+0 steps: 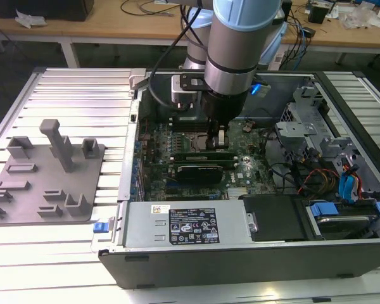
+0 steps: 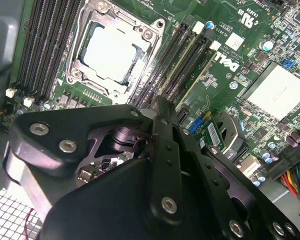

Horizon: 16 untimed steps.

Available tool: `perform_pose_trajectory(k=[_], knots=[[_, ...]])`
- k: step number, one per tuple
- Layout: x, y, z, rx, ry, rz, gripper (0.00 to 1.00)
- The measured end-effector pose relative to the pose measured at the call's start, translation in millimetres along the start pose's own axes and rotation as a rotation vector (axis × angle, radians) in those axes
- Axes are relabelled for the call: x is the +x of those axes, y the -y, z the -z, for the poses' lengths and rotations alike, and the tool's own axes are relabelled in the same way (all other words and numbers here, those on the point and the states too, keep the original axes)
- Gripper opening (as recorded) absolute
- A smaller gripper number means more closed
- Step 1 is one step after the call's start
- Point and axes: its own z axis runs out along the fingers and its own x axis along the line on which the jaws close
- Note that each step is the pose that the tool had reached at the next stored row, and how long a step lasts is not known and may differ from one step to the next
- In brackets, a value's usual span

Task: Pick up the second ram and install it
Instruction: 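Press down the second ram until it locks into place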

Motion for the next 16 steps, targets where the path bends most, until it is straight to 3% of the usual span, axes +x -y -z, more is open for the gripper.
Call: perform_pose_trajectory(k=[10,13,15,16], knots=[[0.0,0.1,0.0,0.0000,0.0001,0.000,0.08],[0.0,8.1,-0.3,-0.0018,0.0003,0.000,0.08],[-0.1,27.6,-0.8,-0.0103,0.0000,-0.001,0.08],[-0.1,32.4,-1.0,-0.0119,0.0000,-0.001,0.08]])
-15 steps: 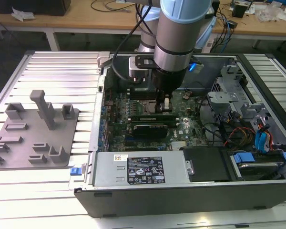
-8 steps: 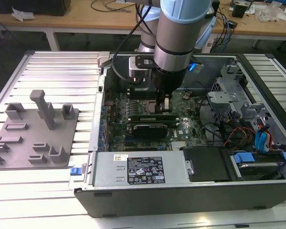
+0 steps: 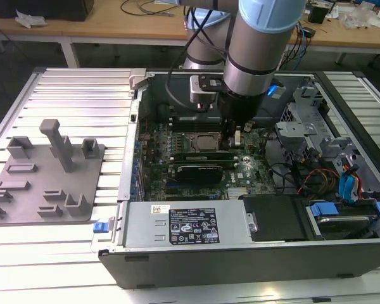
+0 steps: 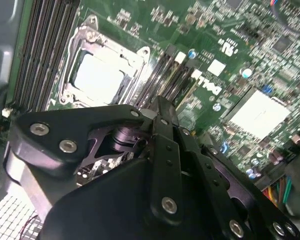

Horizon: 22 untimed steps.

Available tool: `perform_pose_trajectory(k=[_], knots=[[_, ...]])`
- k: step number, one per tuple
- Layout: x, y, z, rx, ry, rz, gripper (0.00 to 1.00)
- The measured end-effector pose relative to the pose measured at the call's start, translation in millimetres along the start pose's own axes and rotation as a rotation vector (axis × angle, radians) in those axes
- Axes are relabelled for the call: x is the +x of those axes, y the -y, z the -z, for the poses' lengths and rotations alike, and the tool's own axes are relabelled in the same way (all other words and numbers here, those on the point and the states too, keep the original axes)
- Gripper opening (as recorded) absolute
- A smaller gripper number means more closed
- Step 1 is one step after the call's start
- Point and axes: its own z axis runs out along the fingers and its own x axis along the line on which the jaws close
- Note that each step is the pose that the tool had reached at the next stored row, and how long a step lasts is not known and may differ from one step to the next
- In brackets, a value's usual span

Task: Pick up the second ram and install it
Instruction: 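Press down the second ram until it locks into place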

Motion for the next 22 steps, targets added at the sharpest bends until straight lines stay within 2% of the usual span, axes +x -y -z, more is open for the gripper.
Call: perform_pose_trajectory(k=[3,6,7,8,9,15,19,22], knots=[[0.0,7.8,-0.4,-0.0029,0.0000,0.000,0.08],[0.0,10.9,-0.8,-0.0034,-0.0006,0.000,0.08],[-0.1,11.1,-1.0,-0.0036,-0.0036,-0.001,0.08],[-0.9,11.2,-1.9,-0.0036,-0.0271,-0.001,0.08],[-1.7,11.2,-2.5,-0.0036,-0.0340,-0.001,0.08],[-9.4,11.3,-8.1,-0.0011,-0.0341,-0.001,0.08],[-10.6,11.3,-9.1,-0.0011,-0.0348,-0.001,0.08],[-10.3,18.2,-13.0,-0.0011,-0.0351,-0.001,0.08]])
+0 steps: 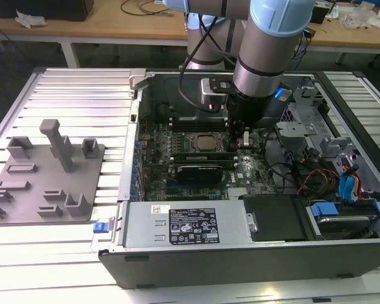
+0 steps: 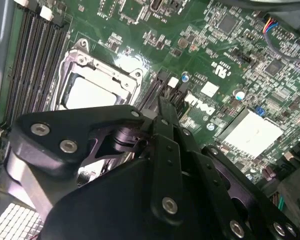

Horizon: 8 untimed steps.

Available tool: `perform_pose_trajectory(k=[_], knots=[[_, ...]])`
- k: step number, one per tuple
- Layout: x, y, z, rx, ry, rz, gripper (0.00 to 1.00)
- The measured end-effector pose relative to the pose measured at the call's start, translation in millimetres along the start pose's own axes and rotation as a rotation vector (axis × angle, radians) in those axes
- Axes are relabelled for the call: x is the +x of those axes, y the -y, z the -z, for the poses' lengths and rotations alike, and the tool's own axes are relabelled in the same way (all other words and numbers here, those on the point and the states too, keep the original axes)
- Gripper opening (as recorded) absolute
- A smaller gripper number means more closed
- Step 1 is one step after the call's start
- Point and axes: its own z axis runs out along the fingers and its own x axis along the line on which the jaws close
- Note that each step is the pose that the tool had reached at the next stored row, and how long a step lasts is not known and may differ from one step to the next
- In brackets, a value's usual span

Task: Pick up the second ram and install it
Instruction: 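Press down the second ram until it locks into place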

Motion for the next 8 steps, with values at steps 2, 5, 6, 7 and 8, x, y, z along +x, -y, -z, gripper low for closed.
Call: perform_pose_trajectory(k=[2,5,6,7,8], knots=[[0.0,0.1,-3.5,0.0000,0.0002,0.000,0.08],[0.1,0.2,-5.8,0.0001,0.0002,0.000,0.08],[0.2,0.2,-6.8,0.0000,0.0001,0.000,0.08],[0.3,0.2,-6.9,0.0000,-0.0001,0.000,0.08],[0.3,0.2,-6.9,-0.0001,-0.0001,0.000,0.08]])
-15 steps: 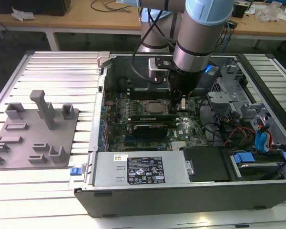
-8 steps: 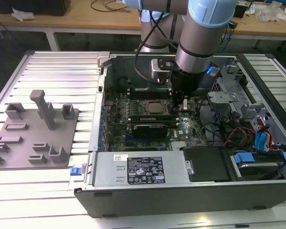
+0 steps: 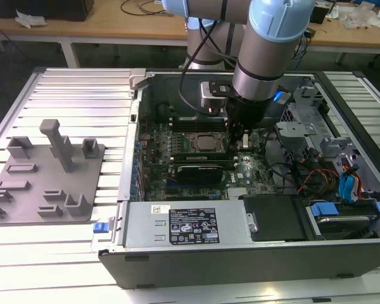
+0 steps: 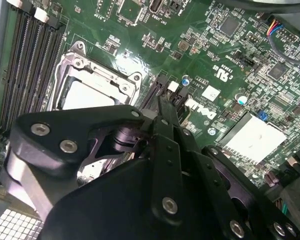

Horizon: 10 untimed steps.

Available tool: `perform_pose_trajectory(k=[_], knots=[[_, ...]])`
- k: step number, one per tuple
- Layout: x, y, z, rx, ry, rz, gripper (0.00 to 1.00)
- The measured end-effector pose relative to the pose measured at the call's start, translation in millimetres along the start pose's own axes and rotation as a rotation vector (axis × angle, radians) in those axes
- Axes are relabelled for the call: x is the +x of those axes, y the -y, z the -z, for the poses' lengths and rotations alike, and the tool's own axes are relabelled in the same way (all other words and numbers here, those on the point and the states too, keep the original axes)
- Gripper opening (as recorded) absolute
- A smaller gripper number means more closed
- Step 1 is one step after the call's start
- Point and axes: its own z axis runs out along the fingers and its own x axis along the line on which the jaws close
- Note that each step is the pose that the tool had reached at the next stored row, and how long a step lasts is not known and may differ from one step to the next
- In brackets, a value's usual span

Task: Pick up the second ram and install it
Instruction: 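Press down the second ram until it locks into place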

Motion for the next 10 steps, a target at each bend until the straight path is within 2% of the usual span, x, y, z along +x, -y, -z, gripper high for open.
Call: perform_pose_trajectory(k=[1,6,10], knots=[[0.2,0.1,-2.6,0.0000,-0.0002,0.000,0.08],[0.3,0.2,-4.0,0.0001,0.0003,0.000,0.08],[-0.1,0.1,-2.4,0.0003,0.0023,0.000,0.08]])
